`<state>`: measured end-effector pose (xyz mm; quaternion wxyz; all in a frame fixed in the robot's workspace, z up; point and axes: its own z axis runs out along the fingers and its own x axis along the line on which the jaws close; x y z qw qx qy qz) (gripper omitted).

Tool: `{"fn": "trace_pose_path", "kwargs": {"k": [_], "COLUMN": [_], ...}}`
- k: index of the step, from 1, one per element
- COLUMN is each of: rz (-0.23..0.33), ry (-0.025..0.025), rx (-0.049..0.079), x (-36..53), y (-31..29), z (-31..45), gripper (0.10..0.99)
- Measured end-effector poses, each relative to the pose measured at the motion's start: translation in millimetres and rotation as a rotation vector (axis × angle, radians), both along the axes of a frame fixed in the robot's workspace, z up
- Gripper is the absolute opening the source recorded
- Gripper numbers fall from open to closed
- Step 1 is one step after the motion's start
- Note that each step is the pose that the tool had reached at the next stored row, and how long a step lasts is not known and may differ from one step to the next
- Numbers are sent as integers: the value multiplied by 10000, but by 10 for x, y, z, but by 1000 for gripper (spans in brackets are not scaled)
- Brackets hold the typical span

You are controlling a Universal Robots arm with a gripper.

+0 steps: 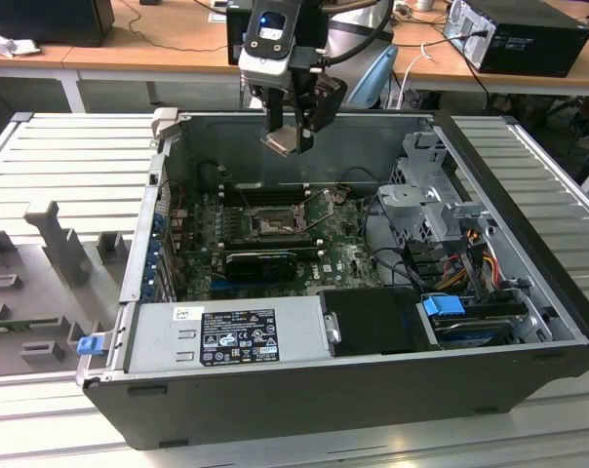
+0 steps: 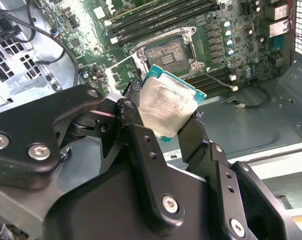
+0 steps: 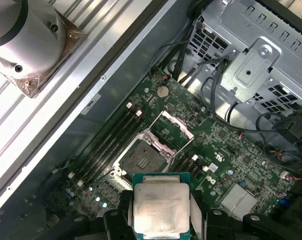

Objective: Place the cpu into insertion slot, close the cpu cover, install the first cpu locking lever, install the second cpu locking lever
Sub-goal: 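Place the cpu into insertion slot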

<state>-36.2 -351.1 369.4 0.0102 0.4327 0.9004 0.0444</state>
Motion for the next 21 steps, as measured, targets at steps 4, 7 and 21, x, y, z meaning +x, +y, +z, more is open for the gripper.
{"fn": "trace_pose_path", "kwargs": {"k": [4, 7, 21], "rz": [-317, -476, -915], "ry": [1, 0, 0], "rx": [-1, 0, -1], "x": [0, 0, 0], "y": [0, 0, 0], "z": [-7, -10, -28], "gripper": [541, 541, 541]}}
